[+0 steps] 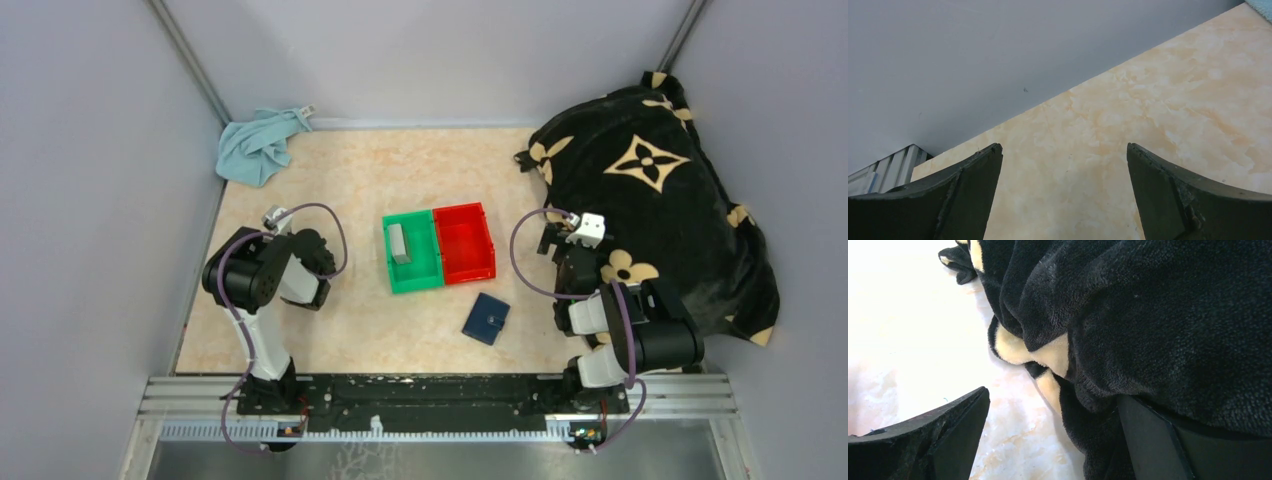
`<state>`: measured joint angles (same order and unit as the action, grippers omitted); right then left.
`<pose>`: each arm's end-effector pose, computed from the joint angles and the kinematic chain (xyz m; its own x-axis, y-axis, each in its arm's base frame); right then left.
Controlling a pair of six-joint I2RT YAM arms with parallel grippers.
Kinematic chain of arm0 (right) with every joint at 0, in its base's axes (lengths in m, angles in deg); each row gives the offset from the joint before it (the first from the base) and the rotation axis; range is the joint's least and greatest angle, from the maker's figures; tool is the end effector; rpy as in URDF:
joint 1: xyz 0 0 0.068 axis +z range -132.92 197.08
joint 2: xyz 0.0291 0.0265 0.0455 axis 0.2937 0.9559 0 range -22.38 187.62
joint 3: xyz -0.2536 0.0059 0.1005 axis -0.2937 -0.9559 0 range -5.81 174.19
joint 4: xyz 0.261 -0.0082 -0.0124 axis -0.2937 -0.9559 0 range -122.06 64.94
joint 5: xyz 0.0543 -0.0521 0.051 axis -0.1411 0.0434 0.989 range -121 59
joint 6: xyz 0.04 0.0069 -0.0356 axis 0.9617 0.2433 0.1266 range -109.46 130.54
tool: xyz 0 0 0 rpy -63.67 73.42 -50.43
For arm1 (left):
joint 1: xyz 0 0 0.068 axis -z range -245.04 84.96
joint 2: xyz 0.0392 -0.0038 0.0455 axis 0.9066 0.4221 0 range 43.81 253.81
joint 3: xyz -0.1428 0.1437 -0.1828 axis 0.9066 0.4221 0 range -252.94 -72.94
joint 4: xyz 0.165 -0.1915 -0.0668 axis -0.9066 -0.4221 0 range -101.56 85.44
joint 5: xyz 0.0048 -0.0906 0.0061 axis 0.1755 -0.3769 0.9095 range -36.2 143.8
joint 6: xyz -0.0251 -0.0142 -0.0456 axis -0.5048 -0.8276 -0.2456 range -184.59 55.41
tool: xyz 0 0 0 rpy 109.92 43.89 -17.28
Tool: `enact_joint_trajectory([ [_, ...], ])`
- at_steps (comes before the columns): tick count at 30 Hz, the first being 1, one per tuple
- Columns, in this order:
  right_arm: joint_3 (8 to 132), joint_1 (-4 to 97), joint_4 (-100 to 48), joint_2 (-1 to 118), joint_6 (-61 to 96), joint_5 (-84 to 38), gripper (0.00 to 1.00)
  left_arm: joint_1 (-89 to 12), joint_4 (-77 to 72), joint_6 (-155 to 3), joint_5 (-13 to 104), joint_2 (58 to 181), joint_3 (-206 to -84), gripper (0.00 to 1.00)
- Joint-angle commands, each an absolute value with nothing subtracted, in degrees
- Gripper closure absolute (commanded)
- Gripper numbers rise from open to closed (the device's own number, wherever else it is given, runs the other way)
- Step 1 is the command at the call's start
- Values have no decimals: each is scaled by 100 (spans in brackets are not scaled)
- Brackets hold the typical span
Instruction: Take the credit cards out of the card holder
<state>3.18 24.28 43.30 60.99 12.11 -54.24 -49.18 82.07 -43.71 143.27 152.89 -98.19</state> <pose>0.2194 0.0135 0.1447 -0.0965 0.0131 -0.9952 0.2770 0.9608 -0.0142 0.2662 -0.0386 0.1296 -0.2976 0.0879 -0.9506 -0.9121 0.2679 0.3103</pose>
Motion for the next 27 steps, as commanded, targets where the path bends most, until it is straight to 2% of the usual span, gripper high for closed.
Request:
enact_joint_trajectory([
  [1, 359, 2333, 4781, 6103, 1180, -5436, 1, -4948, 9802, -4346, 14600, 15339, -9875, 1],
  [22, 362, 2328, 4764, 6103, 1184, -5428, 1, -4944, 9801, -4362, 14601, 15328, -9854, 1],
  [27, 394, 2327, 4707, 6103, 1199, -5406, 1, -4852, 9801, -4654, 14604, 14934, -9515, 1],
])
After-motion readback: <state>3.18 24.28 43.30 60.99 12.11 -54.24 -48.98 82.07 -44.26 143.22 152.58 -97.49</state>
